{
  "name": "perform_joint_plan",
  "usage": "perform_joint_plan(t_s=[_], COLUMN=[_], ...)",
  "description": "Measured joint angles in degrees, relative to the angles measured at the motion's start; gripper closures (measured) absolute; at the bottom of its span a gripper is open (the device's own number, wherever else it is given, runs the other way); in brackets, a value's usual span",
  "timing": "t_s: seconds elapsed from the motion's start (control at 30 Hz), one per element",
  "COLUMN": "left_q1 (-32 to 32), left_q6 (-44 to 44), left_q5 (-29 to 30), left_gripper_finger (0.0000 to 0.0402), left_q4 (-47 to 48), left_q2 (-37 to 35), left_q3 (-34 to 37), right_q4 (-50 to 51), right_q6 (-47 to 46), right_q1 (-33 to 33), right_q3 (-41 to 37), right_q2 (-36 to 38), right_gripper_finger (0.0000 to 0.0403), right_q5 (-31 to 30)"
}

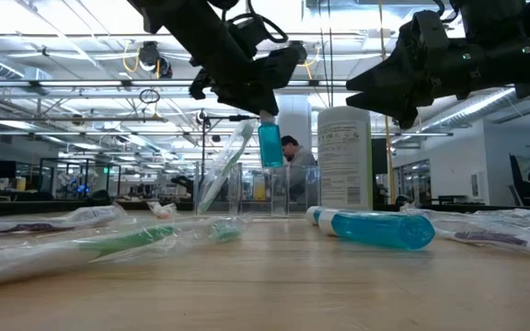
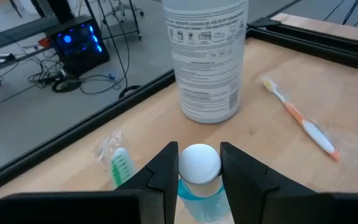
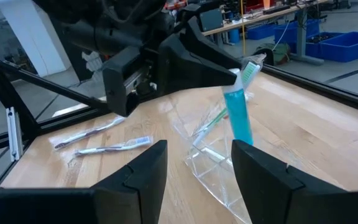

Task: Pick & Place toothbrushing station
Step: Put the left blue mouthwash into the transparent organizer

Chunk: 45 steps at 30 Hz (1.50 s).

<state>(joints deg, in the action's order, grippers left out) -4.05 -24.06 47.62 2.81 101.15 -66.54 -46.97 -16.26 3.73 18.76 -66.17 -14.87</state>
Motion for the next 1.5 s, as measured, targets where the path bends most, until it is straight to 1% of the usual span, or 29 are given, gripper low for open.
perform_joint_plan(t_s=[0.2, 0.3, 0.37, 0.47, 0.53, 0.7, 0.97, 1.1, 1.17, 1.33, 1.5], left_q1=[-0.35, -1.44, -2.11, -2.72, -2.82, -2.35, -1.37, -0.95, -0.68, -0.31, 0.42], left_q6=[1.38, 3.29, 4.07, 3.95, 2.79, -1.28, -2.16, -3.07, -3.53, -4.23, -5.17], left_q5=[0.06, 1.98, 2.26, 3.16, 3.22, 2.54, 1.53, 1.28, 1.05, 0.59, 0.33], left_gripper_finger=[0.0298, 0.0298, 0.0298, 0.0298, 0.0298, 0.0298, 0.0298, 0.0298, 0.0298, 0.0298, 0.0298], left_q4=[-0.72, -1.47, -2.13, -1.89, 0.0, 3.69, 3.61, 3.84, 2.14, 1.56, 1.84], left_q2=[0.02, -0.68, -2.07, -3.21, -3.08, -1.86, 0.16, 2.05, 3.19, 5.65, 6.52], left_q3=[0.0, 0.16, 0.17, -0.02, 0.06, 0.11, 0.03, 0.14, 0.0, 0.07, 0.02], right_q4=[0.0, 0.03, 0.01, -0.4, -0.59, -0.82, -1.53, -1.68, -1.54, -1.57, -1.63], right_q6=[0.9, 0.92, 0.92, 1.04, 1.12, 1.07, 1.1, 1.1, 1.12, 2.09, 2.17], right_q1=[0.0, 0.0, 0.0, 0.0, 0.0, 0.0, 0.0, 0.0, 0.0, 0.0, 0.0], right_q3=[0.0, 0.0, 0.0, 0.0, 0.0, 0.0, 0.0, 0.0, 0.0, -0.02, -0.02], right_q2=[0.0, 0.0, 0.0, -0.01, -0.01, -0.02, -0.02, -0.02, 0.0, -0.02, -0.02], right_gripper_finger=[0.0232, 0.0232, 0.0232, 0.0232, 0.0232, 0.0232, 0.0232, 0.0232, 0.0232, 0.0232, 0.0232], right_q5=[0.0, 0.0, 0.0, 0.0, 0.0, 0.0, 0.0, 0.0, 0.0, 0.0, 0.0])
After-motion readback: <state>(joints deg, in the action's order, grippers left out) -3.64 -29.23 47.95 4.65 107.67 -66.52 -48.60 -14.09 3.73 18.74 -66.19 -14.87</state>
